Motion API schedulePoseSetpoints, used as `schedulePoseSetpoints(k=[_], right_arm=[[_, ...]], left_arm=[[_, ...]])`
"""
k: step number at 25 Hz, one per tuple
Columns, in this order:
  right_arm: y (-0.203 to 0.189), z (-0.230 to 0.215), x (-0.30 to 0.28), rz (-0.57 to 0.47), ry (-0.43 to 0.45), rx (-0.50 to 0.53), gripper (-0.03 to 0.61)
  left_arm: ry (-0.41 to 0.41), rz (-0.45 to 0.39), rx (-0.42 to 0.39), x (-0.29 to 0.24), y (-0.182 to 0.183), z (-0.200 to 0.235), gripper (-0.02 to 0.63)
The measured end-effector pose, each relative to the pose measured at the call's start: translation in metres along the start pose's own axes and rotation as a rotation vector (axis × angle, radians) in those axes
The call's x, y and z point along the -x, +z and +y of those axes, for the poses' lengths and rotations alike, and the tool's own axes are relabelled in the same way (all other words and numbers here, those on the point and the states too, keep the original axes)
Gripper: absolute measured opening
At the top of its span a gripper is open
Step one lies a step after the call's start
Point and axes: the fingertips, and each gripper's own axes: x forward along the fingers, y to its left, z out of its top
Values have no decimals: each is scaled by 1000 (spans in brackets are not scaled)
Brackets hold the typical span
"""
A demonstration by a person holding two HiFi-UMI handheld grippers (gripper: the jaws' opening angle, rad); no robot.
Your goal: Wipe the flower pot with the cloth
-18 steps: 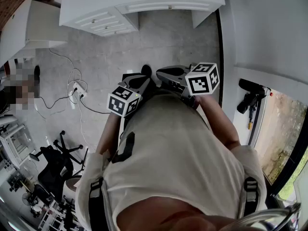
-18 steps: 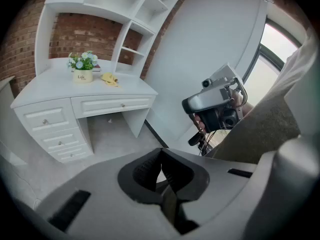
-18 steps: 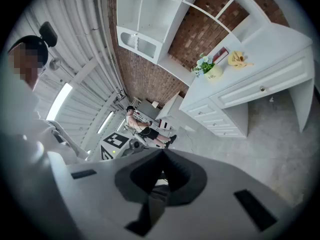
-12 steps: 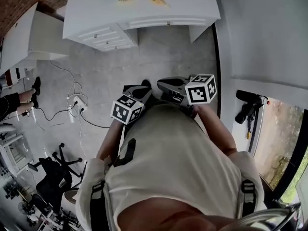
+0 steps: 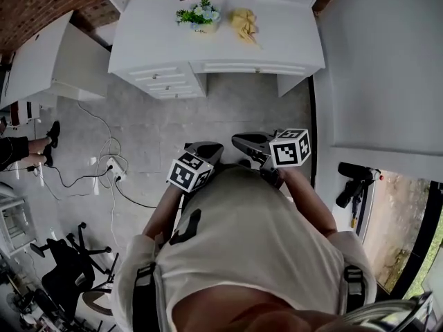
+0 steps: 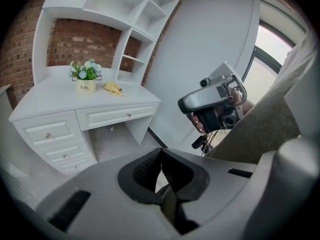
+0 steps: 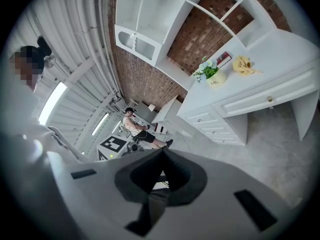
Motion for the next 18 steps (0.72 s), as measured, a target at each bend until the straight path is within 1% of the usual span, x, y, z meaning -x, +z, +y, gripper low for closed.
schedulePoseSetpoints(k=[4,8,15,18], right_arm=[[10,-3,-20,23,-18,10,11],[14,0,-44,54,-22,11,11],[12,17,-90,159,-12,116,11],[14,15,-94,150,-18,116,11]], left_arm=[[8,-30,-1,7,4,23,21],[16,-42,3,24,4,40,21],[20,-86,36,50,-6,70,21],[10,-99,41,51,-9,77,21]])
